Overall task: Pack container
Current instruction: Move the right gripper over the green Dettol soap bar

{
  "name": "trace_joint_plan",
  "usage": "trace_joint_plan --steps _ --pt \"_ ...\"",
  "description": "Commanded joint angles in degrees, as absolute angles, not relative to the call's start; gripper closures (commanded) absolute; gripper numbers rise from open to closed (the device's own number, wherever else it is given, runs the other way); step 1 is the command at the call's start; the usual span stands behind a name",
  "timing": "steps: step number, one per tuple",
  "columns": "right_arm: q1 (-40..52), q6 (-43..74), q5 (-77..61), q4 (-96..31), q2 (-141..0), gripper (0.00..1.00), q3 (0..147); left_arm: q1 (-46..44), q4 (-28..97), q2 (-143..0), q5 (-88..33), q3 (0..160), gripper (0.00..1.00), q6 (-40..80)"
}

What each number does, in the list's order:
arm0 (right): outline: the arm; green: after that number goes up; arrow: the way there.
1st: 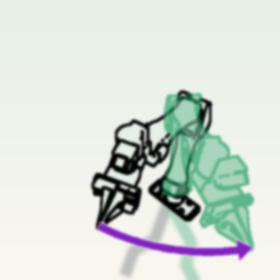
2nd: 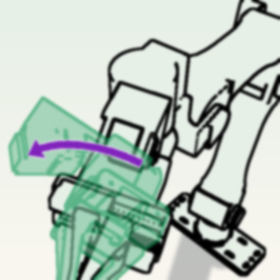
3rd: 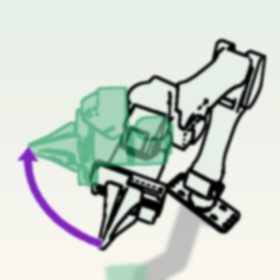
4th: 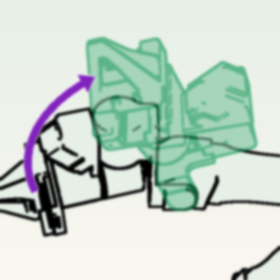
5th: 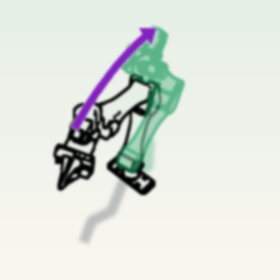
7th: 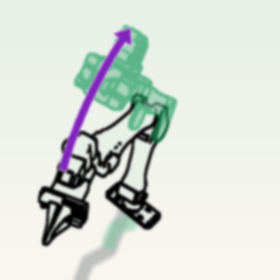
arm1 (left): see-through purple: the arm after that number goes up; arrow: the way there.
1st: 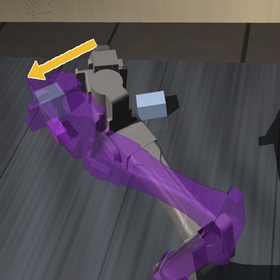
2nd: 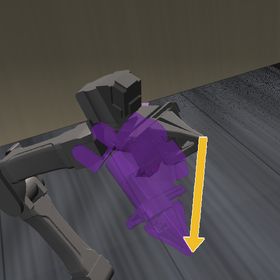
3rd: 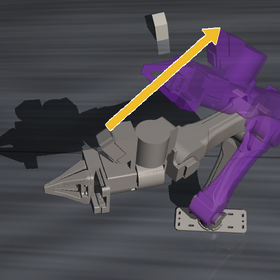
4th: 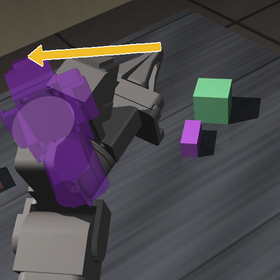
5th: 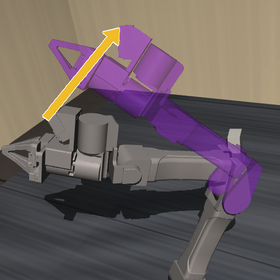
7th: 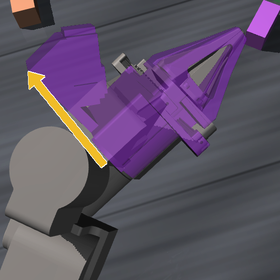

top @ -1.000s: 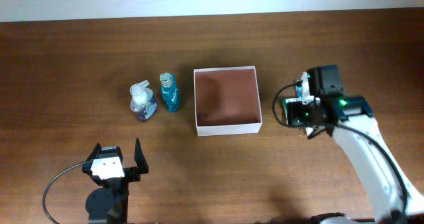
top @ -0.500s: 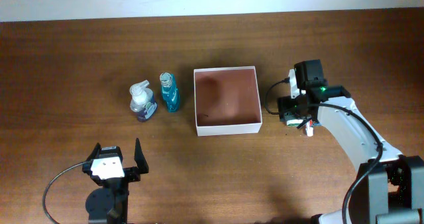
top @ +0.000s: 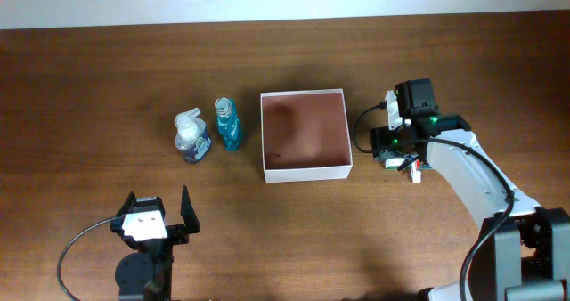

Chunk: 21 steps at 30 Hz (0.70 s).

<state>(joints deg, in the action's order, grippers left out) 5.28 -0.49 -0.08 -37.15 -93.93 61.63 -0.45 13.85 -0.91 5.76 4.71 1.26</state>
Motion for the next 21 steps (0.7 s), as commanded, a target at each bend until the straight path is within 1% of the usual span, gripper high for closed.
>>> trace_joint_plan --steps 1,11,16,21 --pt "4.73 -1.04 -0.89 -36.56 -94.48 0.28 62.59 -0.14 13.5 -0.62 4.73 4.21 0.01 0.36" --pt "4.21 -0.23 -0.8 -34.44 -100.36 0.29 62.57 -0.14 13.5 -0.62 4.73 4.21 0.01 0.36" --pt "0.91 2.17 -1.04 -34.46 -102.13 0.29 62.41 -0.14 13.5 -0.62 4.73 4.21 0.01 0.36" --pt "-1.98 0.54 -3.7 -35.18 -102.76 0.28 62.08 -0.14 13.5 -0.62 4.73 4.21 0.01 0.36"
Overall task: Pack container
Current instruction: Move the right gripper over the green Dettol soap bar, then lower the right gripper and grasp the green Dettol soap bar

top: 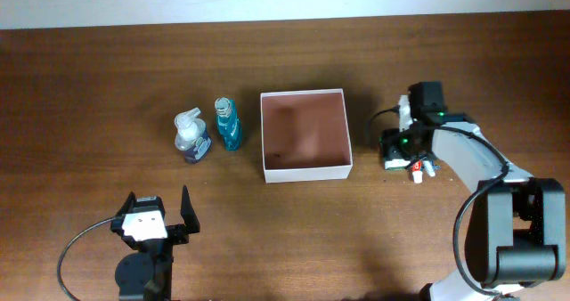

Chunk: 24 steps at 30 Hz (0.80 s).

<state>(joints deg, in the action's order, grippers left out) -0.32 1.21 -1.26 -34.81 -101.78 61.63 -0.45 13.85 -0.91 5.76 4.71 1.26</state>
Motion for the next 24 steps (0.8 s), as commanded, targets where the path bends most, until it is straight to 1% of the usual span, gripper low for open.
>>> trace_joint_plan --steps 1,17,20,23,24 --pt "-1.89 -0.95 -4.58 -35.31 -102.76 0.28 61.78 -0.14 13.5 -0.62 4.73 4.21 0.01 0.36" --pt "-1.78 -2.79 -4.16 -34.3 -102.74 0.28 61.21 -0.14 13.5 -0.62 4.73 4.21 0.01 0.36" --pt "-1.78 -2.76 -1.87 -35.64 -102.69 0.28 62.65 -0.14 13.5 -0.62 4.73 4.21 0.01 0.36" --pt "-1.69 -2.74 -1.26 -38.46 -102.67 0.28 65.82 -0.14 13.5 -0.62 4.73 4.21 0.01 0.36" --pt "-1.5 -2.76 -1.23 -38.87 -102.67 0.24 66.52 -0.14 13.5 -0.62 4.73 4.21 0.01 0.36"
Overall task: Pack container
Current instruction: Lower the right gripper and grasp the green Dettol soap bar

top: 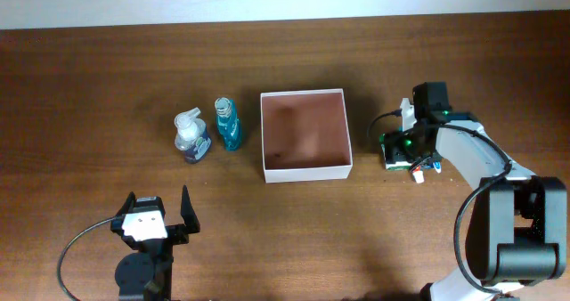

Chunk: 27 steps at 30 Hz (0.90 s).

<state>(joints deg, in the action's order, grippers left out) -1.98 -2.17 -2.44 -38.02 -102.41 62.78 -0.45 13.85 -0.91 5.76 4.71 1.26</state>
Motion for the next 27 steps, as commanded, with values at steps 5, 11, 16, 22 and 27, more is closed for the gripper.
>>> trace_joint_plan --steps 5,11,16,22,27 --pt "0.58 -2.79 -1.23 -40.36 -102.67 0.16 69.87 -0.14 13.5 -0.62 4.73 4.21 0.01 0.36" --pt "3.05 -2.52 -0.67 -40.12 -102.72 0.14 69.87 -0.14 13.5 -0.62 4.73 4.21 0.01 0.36" --pt "3.05 -1.43 -0.67 -39.09 -102.72 0.14 67.88 -0.14 13.5 -0.62 4.73 4.21 0.0 0.36" --pt "3.05 -1.04 -1.28 -36.99 -102.72 0.14 64.93 -0.14 13.5 -0.62 4.73 4.21 0.01 0.36" --pt "3.05 -1.04 -1.63 -34.98 -102.72 0.14 62.65 -0.14 13.5 -0.62 4.73 4.21 0.01 0.36"
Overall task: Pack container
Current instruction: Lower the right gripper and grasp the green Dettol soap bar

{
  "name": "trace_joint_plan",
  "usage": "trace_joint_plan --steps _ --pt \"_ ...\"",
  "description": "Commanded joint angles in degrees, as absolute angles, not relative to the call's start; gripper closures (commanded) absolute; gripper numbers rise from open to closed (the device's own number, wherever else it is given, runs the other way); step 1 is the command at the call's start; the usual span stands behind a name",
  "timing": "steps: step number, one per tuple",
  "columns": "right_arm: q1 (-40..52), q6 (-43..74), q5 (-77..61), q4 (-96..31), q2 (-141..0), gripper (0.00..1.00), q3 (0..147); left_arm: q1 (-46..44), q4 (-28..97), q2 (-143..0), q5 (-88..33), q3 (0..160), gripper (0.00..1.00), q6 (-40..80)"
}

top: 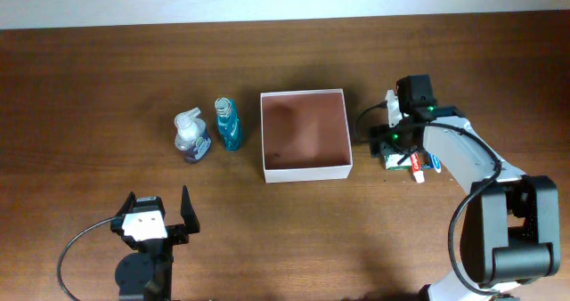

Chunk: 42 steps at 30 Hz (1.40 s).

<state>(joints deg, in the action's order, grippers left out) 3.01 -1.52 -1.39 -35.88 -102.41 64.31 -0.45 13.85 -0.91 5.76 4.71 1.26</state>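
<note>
A white-walled box (pixel 304 169) with a brown floor stands open at the middle of the table, with nothing in it. Left of it stand a clear pump bottle (pixel 191 137) and a teal bottle (pixel 229 126). A small green, white and red tube (pixel 417 166) lies right of the box. My right gripper (pixel 403 150) is directly over the tube's left end; the wrist hides its fingers, so whether they are closed is not visible. My left gripper (pixel 158 205) rests open near the front edge, holding nothing.
The wooden table (pixel 89 87) stretches wide around the box. A black cable (pixel 76 248) loops beside the left arm's base. The right arm's white link (pixel 468 163) slants from the front right corner toward the tube.
My right wrist has shifted a little left and toward the box, still over the tube. The tube lies about where it was. The left arm, bottles and box are unchanged.
The right gripper was over the tube next to the box's right wall at first. It then stood slightly further right at the two following moments, and now it is back nearer the box. The tube has stayed on the table. Nothing else has moved.
</note>
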Motion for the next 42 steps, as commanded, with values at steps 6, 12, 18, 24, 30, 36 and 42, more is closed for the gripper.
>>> trace_joint_plan --steps 6,12,18,24,30,36,42 --pt "3.05 -1.04 -3.16 -33.56 -102.72 0.14 61.28 -0.14 13.5 -0.62 4.73 4.21 0.01 0.36" --pt "3.05 0.45 -3.25 -30.57 -102.76 0.14 58.94 -0.14 13.5 -0.62 4.73 4.21 0.01 0.36" --pt "3.05 3.62 -3.25 -29.65 -102.76 0.21 58.28 -0.14 13.5 -0.62 4.73 4.21 0.01 0.36" --pt "3.05 3.95 -3.25 -29.69 -103.18 0.32 58.28 -0.14 13.5 -0.62 4.73 4.21 0.01 0.36" --pt "3.05 5.45 -3.25 -29.5 -105.71 0.34 58.28 -0.14 13.5 -0.62 4.73 4.21 0.01 0.36" --pt "3.03 5.43 -3.22 -28.67 -108.16 0.34 58.28 -0.14 13.5 -0.62 4.73 4.21 0.01 0.36" --pt "3.03 5.45 -3.22 -29.06 -108.05 0.54 58.3 -0.14 13.5 -0.62 4.73 4.21 0.01 0.36"
